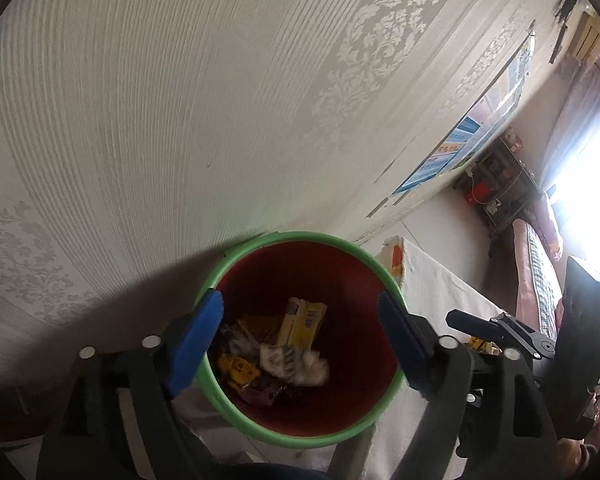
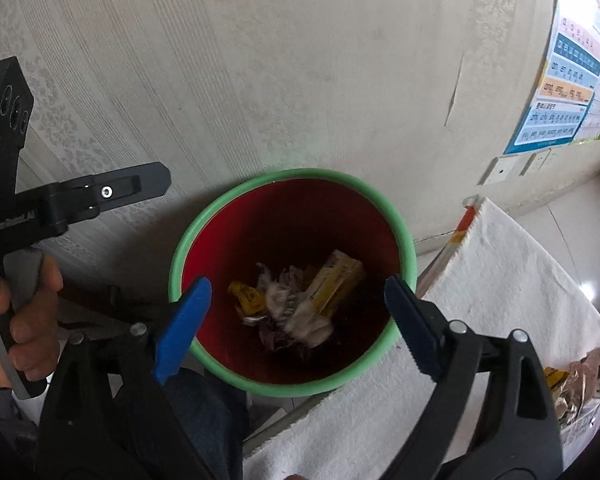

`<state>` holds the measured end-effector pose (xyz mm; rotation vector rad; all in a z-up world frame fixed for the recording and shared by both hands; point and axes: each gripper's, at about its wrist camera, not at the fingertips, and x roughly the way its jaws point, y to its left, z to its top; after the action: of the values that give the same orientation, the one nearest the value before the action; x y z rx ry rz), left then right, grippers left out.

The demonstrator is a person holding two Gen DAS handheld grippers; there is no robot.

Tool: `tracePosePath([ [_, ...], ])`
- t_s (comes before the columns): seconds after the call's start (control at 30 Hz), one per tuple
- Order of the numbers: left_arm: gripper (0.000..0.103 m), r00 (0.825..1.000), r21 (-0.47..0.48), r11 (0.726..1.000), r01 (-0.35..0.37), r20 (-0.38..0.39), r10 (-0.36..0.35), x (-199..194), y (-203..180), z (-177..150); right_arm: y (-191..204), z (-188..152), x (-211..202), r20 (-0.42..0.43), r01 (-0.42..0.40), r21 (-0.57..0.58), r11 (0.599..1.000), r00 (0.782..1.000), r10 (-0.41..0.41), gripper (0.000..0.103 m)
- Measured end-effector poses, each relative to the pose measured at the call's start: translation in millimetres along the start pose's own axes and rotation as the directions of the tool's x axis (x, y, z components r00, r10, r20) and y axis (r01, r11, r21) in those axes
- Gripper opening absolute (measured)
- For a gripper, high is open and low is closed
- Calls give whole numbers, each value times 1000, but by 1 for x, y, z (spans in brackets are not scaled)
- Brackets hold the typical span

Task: Collect trash
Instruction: 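Carry both wrappers over the red bucket and open both tools to drop them, then move both open tools back over the remaining trash on the table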

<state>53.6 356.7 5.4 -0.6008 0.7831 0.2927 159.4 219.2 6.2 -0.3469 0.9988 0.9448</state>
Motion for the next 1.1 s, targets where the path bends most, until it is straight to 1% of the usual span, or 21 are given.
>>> tracePosePath([
  [0.1,88,1000,12,1000,-1,9,1,-7,-7,-3,-2,-5,-13,9,21,4,1000,1000,-21,90],
  [0.23,93,1000,40,999,-3,28,2,-18,-27,-9,-11,-16,-41,31,57,29,998,998,-58,94],
  [0.4,94,999,75,997,27,27,-29,-27,-57,-15,-29,-38,-84,59,111,83,990,992,-116,97],
  [0.53,94,999,132,990,42,18,-45,-32,-92,-27,-52,-63,-118,77,158,147,977,982,-170,98],
  [0.63,94,997,164,984,69,7,-71,-35,-119,-37,-70,-82,-136,77,184,190,964,976,-202,98],
  [0.87,95,993,257,959,116,-24,-113,-43,-179,-62,-100,-125,-180,86,239,261,935,959,-269,98],
  [1.03,95,990,302,943,140,-53,-130,-46,-212,-78,-121,-152,-209,96,274,310,911,944,-317,98],
  [1.1,95,989,330,933,146,-68,-131,-46,-225,-85,-131,-165,-219,96,283,338,898,938,-332,98],
])
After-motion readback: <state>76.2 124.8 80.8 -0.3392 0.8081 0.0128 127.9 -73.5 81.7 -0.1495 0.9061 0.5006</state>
